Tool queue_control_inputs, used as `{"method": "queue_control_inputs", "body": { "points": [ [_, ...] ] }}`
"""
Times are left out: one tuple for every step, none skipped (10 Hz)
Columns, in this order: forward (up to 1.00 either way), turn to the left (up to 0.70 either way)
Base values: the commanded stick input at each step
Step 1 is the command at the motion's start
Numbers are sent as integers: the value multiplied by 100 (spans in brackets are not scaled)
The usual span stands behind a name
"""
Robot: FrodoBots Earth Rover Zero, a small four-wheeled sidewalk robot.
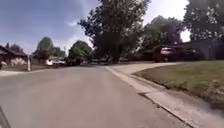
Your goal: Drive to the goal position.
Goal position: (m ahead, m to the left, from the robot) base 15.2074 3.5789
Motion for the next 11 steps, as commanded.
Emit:
{"method": "queue_control_inputs", "body": {
  "points": [
    [61,4],
    [68,3],
    [69,3],
    [69,3],
    [69,3],
    [69,3],
    [69,3],
    [69,3],
    [69,3],
    [69,3],
    [69,3]
  ]
}}
